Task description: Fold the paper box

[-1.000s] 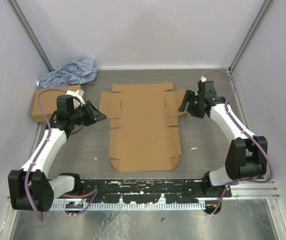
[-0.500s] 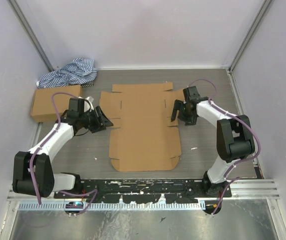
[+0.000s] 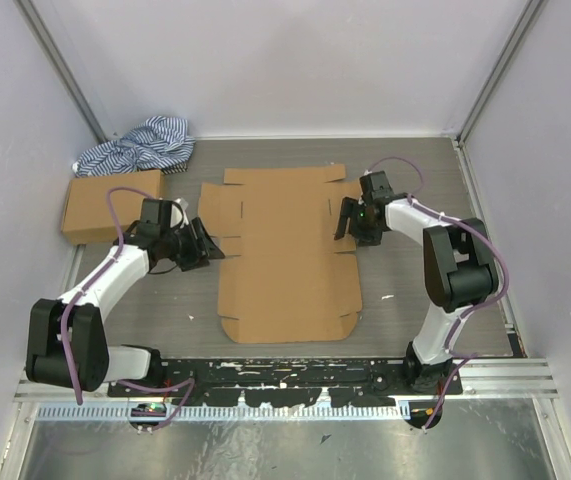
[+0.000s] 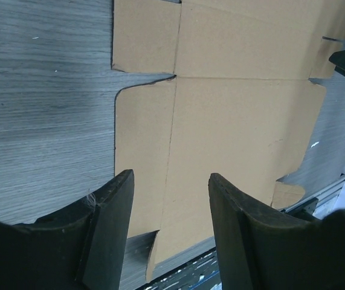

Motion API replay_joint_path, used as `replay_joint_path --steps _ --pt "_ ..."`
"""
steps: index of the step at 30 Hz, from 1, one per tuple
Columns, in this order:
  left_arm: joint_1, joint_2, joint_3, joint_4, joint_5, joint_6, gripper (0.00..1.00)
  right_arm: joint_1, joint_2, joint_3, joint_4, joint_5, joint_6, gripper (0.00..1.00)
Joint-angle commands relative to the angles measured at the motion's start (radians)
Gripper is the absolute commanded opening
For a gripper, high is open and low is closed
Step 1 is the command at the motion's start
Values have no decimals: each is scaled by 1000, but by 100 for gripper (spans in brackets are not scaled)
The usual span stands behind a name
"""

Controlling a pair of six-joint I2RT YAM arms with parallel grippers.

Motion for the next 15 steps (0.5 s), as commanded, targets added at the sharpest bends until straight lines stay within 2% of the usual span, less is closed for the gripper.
replay_joint_path --steps 1,8,15 --pt "-2 -11 -20 -17 -16 16 59 26 23 40 35 -15 -5 71" --pt "-2 -9 -21 -19 -21 18 59 64 -5 58 18 32 11 64" --pt "-2 1 -21 -15 -18 18 59 115 -57 115 -42 93 7 62"
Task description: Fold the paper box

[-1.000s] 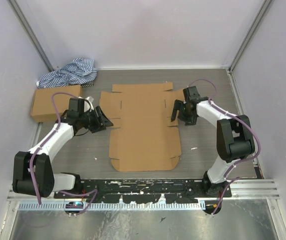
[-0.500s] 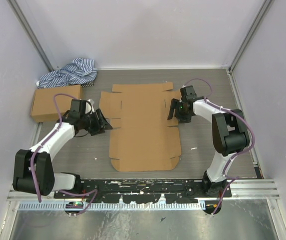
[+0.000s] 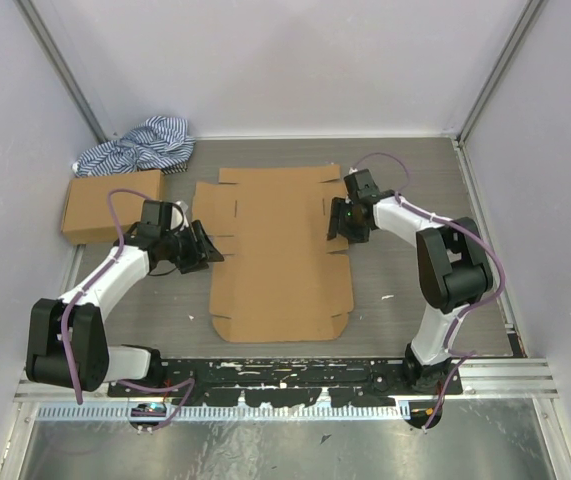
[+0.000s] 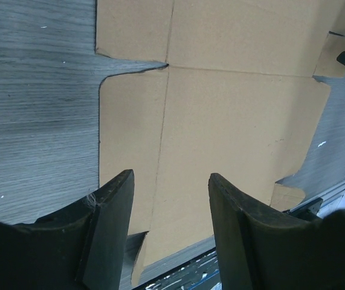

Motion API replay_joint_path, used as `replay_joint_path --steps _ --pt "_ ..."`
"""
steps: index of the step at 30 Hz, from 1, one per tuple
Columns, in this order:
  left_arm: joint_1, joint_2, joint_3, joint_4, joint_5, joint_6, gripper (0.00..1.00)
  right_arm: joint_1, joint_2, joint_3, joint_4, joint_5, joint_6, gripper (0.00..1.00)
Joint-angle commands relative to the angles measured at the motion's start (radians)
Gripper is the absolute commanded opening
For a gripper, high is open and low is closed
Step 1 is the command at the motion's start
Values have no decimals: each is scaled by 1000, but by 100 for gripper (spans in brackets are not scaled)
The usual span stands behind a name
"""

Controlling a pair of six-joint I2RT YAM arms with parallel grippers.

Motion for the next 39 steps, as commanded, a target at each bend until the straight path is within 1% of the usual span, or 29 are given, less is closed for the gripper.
replay_joint_path --steps 1,7,15,20,23,25,28,31,33,35,37,39 --pt "-2 2 -11 2 -2 13 59 36 -77 79 -29 50 3 62" --pt "-3 10 -10 5 7 11 59 92 -58 139 -66 86 6 61" --pt "-6 7 -17 5 7 11 59 173 44 219 -116 205 13 58" --pt "-9 13 -13 0 6 13 59 203 127 264 -152 289 19 48" --pt "-10 17 -10 -8 2 17 59 208 151 272 -170 340 33 39" --pt "-10 18 -9 -15 -4 19 59 211 158 270 -182 371 40 32" --pt "-11 28 -5 -36 -35 20 59 216 154 264 -207 427 43 15" --pt "-11 44 4 -55 -65 23 59 230 135 254 -237 502 34 4" --pt "-11 51 5 -60 -77 18 60 240 113 239 -256 546 27 1" --pt "-11 60 5 -52 -82 7 61 242 77 210 -268 566 22 1" --pt "-11 67 -3 -30 -76 -3 62 242 39 173 -269 557 19 1" --pt "-11 77 -16 4 -62 -12 63 243 -4 121 -253 515 7 1"
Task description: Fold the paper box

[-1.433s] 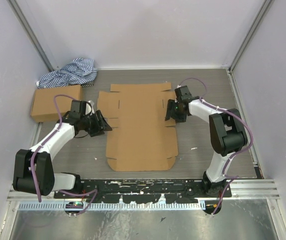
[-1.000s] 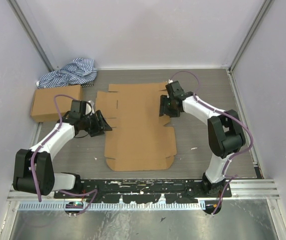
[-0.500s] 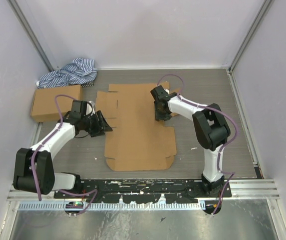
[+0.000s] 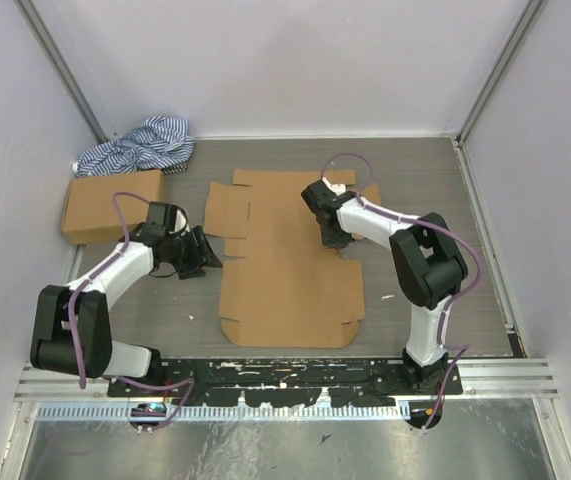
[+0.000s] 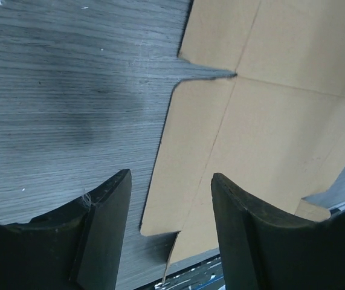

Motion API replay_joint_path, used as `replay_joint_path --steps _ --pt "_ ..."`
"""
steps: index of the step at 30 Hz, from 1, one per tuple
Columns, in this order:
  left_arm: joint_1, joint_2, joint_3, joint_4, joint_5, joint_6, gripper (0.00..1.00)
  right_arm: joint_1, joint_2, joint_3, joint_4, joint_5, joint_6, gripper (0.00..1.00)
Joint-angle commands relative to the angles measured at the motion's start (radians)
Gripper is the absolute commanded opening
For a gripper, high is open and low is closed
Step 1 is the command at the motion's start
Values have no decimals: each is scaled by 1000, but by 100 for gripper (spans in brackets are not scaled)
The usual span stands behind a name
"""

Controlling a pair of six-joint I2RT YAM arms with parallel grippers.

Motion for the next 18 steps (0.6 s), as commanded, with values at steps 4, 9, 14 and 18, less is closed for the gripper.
replay_joint_path --steps 4,9,14,18 --pt "-4 54 -31 115 53 -26 63 6 -246 -151 35 -107 -33 1" --pt "-6 90 -31 148 84 -35 63 5 -376 -174 34 -172 -35 1" --pt "-13 102 -30 166 100 -37 63 6 -416 -127 5 -221 -43 1" --pt "-13 94 -31 171 84 -34 63 5 -404 -117 0 -228 -43 1"
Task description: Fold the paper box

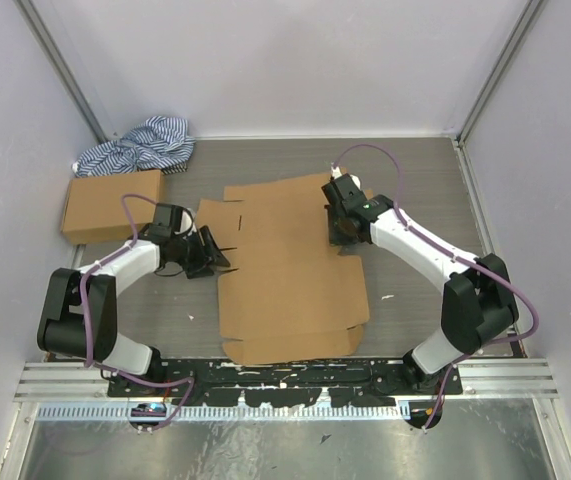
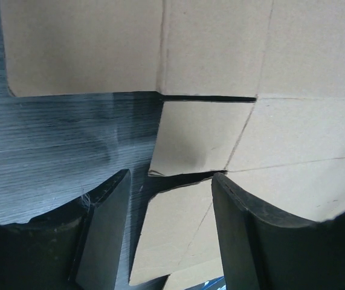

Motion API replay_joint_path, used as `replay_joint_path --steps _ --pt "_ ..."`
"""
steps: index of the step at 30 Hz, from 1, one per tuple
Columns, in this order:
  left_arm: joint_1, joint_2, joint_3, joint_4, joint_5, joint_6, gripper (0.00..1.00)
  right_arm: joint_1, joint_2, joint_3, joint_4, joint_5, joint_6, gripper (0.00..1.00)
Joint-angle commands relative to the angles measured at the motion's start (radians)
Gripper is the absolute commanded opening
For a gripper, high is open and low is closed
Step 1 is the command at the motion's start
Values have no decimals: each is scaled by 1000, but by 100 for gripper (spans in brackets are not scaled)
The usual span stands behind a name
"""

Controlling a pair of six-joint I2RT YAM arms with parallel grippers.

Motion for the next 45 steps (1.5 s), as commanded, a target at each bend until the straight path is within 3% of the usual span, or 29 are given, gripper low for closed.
replay_joint_path --steps 1,22,37,42,45 --pt "-4 -11 -11 36 5 3 63 3 -10 37 5 -37 -15 1" --pt "-4 -19 -47 118 -7 3 61 -33 -71 -5 25 -155 -10 1" --pt "-30 -88 12 53 1 14 18 -39 7 -28 52 -145 14 1" --pt "-61 -20 45 51 5 20 24 -37 37 -42 81 -168 32 2" --pt "-92 9 73 49 -4 18 30 -36 54 -52 100 -191 40 10"
